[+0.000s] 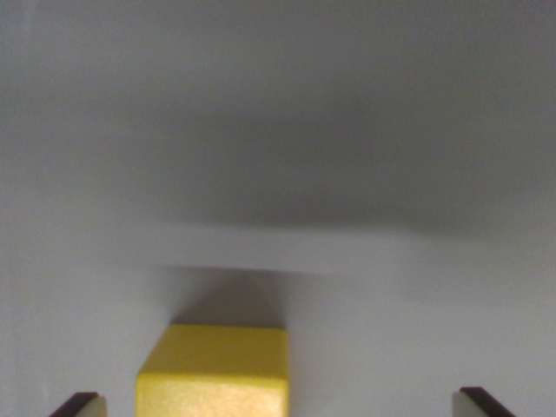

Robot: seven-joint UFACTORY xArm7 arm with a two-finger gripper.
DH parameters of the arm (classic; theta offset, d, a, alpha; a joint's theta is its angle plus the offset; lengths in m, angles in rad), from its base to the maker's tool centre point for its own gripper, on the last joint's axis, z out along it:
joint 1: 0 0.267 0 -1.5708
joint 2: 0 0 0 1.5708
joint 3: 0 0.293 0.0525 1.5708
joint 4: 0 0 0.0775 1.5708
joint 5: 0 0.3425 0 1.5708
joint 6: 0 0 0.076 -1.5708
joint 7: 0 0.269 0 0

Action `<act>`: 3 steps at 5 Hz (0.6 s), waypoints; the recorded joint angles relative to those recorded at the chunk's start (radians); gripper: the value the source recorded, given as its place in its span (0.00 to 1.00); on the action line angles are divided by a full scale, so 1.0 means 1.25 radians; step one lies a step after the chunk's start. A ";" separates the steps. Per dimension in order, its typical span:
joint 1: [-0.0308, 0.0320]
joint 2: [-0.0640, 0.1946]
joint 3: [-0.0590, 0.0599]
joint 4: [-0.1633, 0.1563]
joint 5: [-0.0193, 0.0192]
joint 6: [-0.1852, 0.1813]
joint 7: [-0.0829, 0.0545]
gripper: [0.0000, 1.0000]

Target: Pick yellow cube

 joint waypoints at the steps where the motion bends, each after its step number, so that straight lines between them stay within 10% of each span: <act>1: 0.0082 0.016 0.006 -0.015 -0.0026 -0.026 0.012 0.00; 3: 0.0152 0.030 0.011 -0.029 -0.0049 -0.048 0.022 0.00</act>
